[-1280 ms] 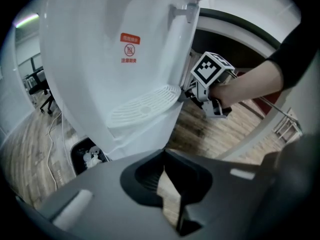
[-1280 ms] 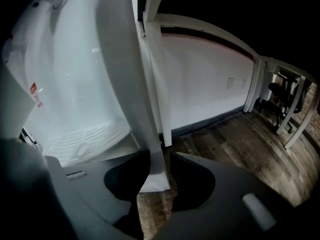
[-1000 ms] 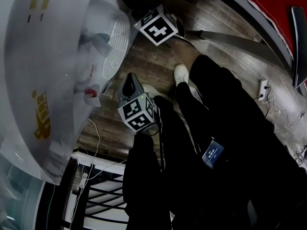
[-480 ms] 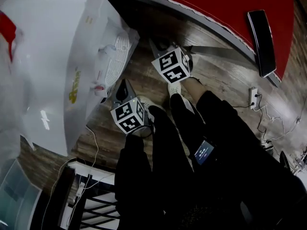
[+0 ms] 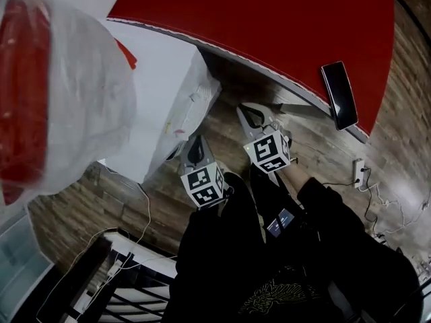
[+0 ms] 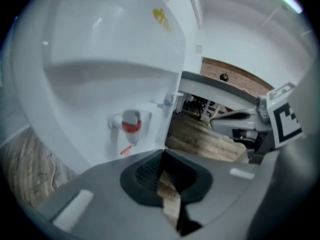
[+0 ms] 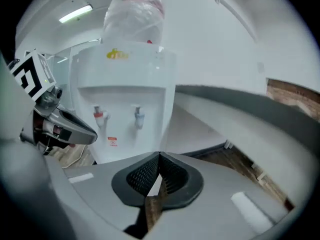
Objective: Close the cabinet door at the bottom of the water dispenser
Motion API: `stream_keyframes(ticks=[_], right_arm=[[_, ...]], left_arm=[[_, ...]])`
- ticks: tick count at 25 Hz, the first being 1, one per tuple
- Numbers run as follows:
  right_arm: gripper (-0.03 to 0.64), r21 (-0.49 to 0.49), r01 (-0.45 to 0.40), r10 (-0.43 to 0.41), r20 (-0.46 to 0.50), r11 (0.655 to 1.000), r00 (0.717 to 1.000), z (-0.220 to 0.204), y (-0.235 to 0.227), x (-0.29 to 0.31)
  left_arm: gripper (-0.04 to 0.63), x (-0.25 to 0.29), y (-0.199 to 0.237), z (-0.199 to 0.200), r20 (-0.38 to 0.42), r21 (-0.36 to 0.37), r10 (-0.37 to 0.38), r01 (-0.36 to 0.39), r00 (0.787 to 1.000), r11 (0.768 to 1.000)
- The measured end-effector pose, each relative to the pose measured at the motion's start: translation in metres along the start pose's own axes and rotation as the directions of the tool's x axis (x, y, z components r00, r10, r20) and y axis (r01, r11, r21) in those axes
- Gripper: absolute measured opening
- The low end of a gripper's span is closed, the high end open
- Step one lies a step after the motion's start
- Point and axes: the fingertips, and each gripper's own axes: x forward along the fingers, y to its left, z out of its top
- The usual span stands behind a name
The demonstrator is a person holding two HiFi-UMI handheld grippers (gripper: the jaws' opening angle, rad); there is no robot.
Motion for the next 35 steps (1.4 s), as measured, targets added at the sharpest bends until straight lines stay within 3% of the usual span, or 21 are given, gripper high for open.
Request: stream_keyframes(ticks=[3, 8, 12, 17, 20, 23, 28, 32, 35], right_arm=[[0.0, -0.05, -0.005, 0.007, 0.053, 0.999, 0.999, 0.047, -0.006, -0.027], [0.0, 0.009, 0.044, -0.045, 0.131, 0.999, 0.99, 0.127, -0.028, -0.088], [-0.002, 0.074, 0.053, -0.067, 0.21, 0.996, 0.975, 0.179, -0.024, -0.15], [-0.006, 0.136, 0.094, -0.133, 0.311, 0.986, 0.941, 0.234, -0.03, -0.209], [-0.006, 0.196, 0.079, -0.144, 0.343, 0.977, 0.928, 0.26, -0.03, -0.232], [-0.006, 0.19, 0.06, -0.137, 0.428, 0.98, 0.893, 0.298, -0.029, -0.25], [-0.006, 0.157, 0.053, -0.126, 0.505, 0.986, 0.854, 0.339, -0.025, -0.263], [-0.008, 0.123, 0.046, -0.101, 0.494, 0.991, 0.864, 0.338, -0.01, -0.265], [-0.008, 0.107, 0.013, -0.062, 0.47, 0.994, 0.881, 0.331, 0.002, -0.257]], left_arm=[[0.008, -0.032, -0.005, 0.033, 0.063, -0.049, 0.021, -0.018, 0.998, 0.999], [0.008, -0.096, -0.038, 0.113, 0.228, 0.078, -0.053, 0.036, 0.972, 0.996], [0.008, -0.166, -0.05, 0.174, 0.361, 0.135, -0.075, 0.027, 0.93, 0.99], [0.008, -0.233, -0.041, 0.242, 0.523, 0.117, 0.011, -0.085, 0.852, 0.989], [0.008, -0.26, -0.031, 0.262, 0.575, 0.075, 0.053, -0.118, 0.816, 0.99], [0.008, -0.282, -0.028, 0.275, 0.62, 0.042, 0.069, -0.121, 0.782, 0.992], [0.008, -0.311, -0.034, 0.289, 0.676, 0.054, 0.061, -0.132, 0.735, 0.99], [0.008, -0.324, -0.04, 0.291, 0.696, 0.06, 0.05, -0.128, 0.716, 0.99], [0.008, -0.325, -0.041, 0.291, 0.695, 0.08, 0.036, -0.126, 0.719, 0.989]])
